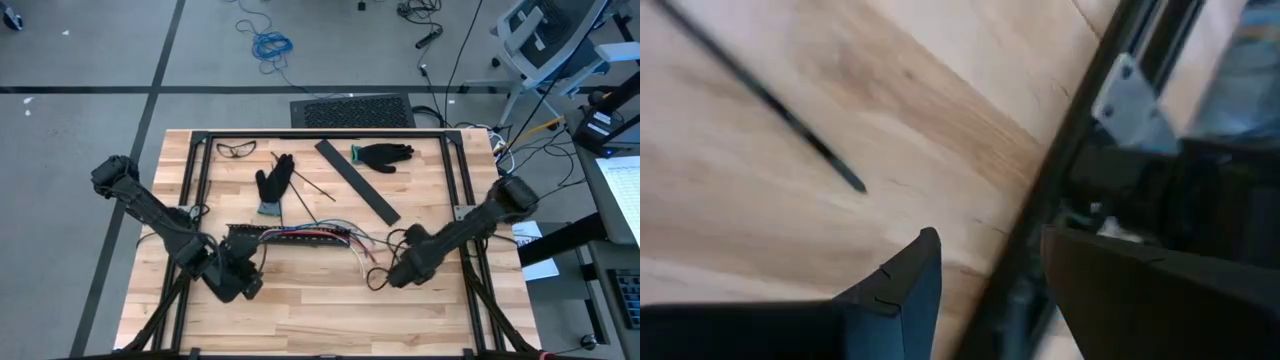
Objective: Ziptie cables
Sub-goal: Put the ziptied cables in the black cable duct
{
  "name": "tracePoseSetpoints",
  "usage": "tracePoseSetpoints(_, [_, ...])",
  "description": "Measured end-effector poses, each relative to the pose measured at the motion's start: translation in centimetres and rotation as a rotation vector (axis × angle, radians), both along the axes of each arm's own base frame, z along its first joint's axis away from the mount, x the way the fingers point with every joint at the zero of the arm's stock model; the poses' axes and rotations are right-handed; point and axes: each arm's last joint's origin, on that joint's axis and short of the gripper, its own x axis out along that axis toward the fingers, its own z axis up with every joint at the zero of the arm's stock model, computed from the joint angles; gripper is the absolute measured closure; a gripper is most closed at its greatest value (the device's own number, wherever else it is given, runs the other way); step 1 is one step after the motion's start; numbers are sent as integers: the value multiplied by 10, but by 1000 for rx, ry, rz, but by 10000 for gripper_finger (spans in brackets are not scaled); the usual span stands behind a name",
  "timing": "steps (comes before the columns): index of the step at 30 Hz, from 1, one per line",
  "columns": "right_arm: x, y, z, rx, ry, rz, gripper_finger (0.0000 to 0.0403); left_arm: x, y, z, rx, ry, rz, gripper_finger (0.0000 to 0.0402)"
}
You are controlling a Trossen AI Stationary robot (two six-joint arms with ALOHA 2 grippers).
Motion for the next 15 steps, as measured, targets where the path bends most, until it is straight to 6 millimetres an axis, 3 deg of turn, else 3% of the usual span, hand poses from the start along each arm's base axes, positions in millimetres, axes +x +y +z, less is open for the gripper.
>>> tracePoseSetpoints(5, [-20, -3, -3, 34, -276, -145, 238, 6, 3, 1, -73, 6, 43, 237])
tracePoseSetpoints(8, [-23, -6, -7, 114, -384, -164, 238, 15, 9, 1, -85, 1, 25, 284])
tracePoseSetpoints(11, [-22, -7, -8, 152, -453, -163, 238, 24, 18, -2, -66, 33, -56, 369])
tracePoseSetpoints(15, [-17, -9, -7, 149, -515, -160, 238, 34, 28, -12, -12, 90, -103, 398])
